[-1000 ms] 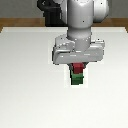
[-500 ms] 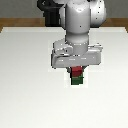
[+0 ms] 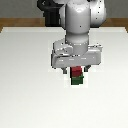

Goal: Place the red cube on top of the green cube.

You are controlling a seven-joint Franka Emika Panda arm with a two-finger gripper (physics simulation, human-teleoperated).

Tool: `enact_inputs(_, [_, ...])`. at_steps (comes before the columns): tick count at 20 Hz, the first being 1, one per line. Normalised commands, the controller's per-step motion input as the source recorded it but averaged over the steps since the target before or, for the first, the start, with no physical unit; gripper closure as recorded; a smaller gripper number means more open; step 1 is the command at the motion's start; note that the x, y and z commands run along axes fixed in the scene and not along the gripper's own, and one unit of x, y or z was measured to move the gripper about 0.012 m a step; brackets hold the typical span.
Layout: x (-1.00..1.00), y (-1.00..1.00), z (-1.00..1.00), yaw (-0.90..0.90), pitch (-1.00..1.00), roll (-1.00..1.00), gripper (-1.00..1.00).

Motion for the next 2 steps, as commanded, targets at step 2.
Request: enact_inputs(2, [0.00,0.00,0.00,0.00,0.00,0.00,-1.00])
